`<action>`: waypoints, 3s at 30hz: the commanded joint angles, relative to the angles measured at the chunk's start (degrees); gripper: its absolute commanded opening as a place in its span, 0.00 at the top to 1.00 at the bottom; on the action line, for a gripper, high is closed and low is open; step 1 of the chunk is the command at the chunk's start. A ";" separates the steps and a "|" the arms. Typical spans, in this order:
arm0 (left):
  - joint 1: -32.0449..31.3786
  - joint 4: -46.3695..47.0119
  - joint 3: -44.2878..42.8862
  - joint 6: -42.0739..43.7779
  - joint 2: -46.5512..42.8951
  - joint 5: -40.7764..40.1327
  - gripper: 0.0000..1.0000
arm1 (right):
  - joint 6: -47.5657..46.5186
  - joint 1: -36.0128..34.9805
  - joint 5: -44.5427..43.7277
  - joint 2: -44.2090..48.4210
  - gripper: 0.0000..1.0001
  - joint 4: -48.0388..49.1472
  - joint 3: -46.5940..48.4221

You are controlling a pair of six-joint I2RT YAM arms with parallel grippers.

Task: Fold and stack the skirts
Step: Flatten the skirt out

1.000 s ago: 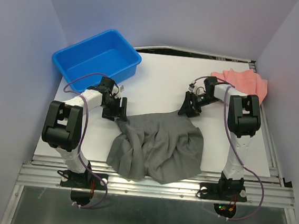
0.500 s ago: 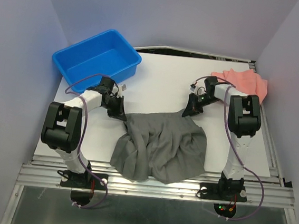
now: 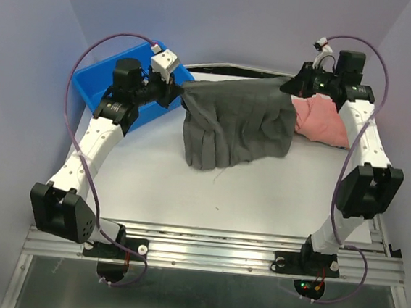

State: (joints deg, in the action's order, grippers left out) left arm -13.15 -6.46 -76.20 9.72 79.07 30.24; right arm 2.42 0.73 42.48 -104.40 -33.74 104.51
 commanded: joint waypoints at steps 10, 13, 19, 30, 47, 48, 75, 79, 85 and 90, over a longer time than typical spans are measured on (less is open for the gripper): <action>-3.37 -2.94 26.18 41.51 -22.37 8.87 1.00 | -52.48 1.03 -0.29 29.68 0.73 4.30 -45.07; -7.15 -7.42 31.88 48.44 -26.41 8.70 1.00 | -65.81 0.50 0.32 37.92 0.40 -0.96 -54.13; -11.99 -12.96 39.55 55.85 -32.04 8.17 1.00 | -80.71 0.50 -0.64 46.48 0.17 -8.88 -62.85; -12.52 -16.48 39.12 54.71 -29.59 6.15 1.00 | -88.29 -11.24 1.13 39.01 0.10 -14.53 -61.96; -12.52 -14.28 37.53 46.27 -27.83 4.30 1.00 | -86.01 -33.69 -7.23 32.16 0.37 22.56 -75.33; -12.52 -14.20 37.53 46.01 -27.83 4.30 1.00 | -84.87 -34.21 -7.67 31.89 0.52 25.62 -75.42; 1.02 20.17 20.67 17.72 -25.64 -16.97 1.00 | -22.28 -15.85 -36.94 32.42 0.99 22.32 -29.31; 0.93 18.86 14.00 13.41 -26.07 -11.53 1.00 | -22.45 -15.85 -35.28 32.68 0.99 17.15 -22.88; 0.93 10.42 13.09 11.38 -37.56 -6.78 1.00 | -23.77 -15.85 -31.93 42.14 0.99 8.27 -20.13; 0.93 -4.59 11.35 10.85 -49.09 -1.94 1.00 | -23.95 -15.85 -27.54 50.51 0.99 -1.67 -18.12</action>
State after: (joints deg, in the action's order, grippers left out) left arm -13.52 -3.29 -60.58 21.28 37.78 29.12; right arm -20.29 -17.32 19.49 -59.92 -27.35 81.82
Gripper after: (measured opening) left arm 0.047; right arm 0.028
